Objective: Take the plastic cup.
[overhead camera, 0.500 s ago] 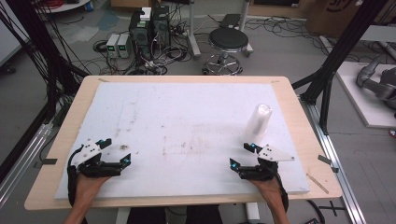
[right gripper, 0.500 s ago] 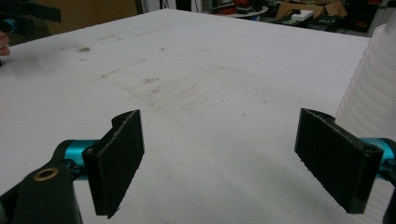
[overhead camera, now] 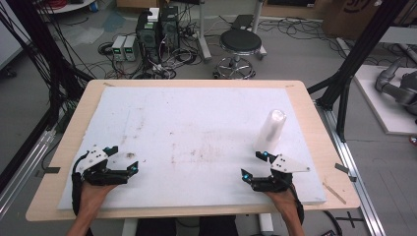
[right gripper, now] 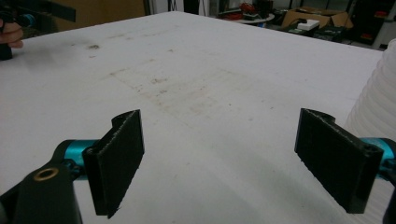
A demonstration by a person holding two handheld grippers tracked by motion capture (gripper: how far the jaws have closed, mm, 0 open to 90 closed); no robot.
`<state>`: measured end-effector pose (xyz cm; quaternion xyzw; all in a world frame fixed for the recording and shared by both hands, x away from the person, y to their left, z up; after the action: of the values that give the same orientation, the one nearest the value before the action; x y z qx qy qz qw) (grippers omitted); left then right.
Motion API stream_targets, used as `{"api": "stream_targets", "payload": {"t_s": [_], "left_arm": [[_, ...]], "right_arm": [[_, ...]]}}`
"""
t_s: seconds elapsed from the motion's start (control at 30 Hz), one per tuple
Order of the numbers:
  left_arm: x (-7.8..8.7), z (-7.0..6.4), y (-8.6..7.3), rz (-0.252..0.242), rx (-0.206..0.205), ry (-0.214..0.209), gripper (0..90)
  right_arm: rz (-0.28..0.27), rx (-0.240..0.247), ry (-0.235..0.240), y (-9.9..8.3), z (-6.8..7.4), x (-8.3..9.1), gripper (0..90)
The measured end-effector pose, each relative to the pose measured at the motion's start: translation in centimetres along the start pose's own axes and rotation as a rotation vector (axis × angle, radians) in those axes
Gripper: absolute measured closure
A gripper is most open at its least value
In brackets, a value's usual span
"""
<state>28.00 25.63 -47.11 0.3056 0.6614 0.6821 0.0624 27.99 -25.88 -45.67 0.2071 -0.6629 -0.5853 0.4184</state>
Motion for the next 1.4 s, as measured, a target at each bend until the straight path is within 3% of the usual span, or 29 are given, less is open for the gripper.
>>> {"api": "stream_targets", "payload": {"t_s": [0.2,0.4,0.73,0.97,1.4], "left_arm": [[0.1,0.0,0.0,-0.008,-0.003,-0.003,1.8],[0.1,-0.1,0.0,-0.018,-0.006,-0.007,1.8],[0.1,-0.1,0.0,-0.017,-0.011,-0.009,1.8],[0.0,-0.1,0.0,-0.001,-0.008,-0.013,1.8],[-0.1,-0.1,0.0,0.006,-0.011,-0.014,1.8]], "right_arm": [[-0.013,-0.014,0.009,0.0,-0.2,0.1,15.4],[-0.009,-0.032,0.054,0.1,-0.3,0.1,15.3],[-0.056,-0.014,0.067,2.9,-0.5,2.6,15.4],[-0.020,0.013,0.072,5.3,-1.0,4.7,15.4],[0.005,0.037,0.019,9.2,-3.4,7.6,15.4]]}}
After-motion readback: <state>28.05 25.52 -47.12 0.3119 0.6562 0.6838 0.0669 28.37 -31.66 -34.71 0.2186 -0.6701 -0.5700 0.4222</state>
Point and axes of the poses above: each handheld gripper's, and its own axes: x roughly backward along the jaws, y roughly out of its top, z roughly to its left, the point moved 1 cm from there along -x, roughly forward along the jaws, and after that the axes turned 5 degrees about y, right-handed, at the moved point
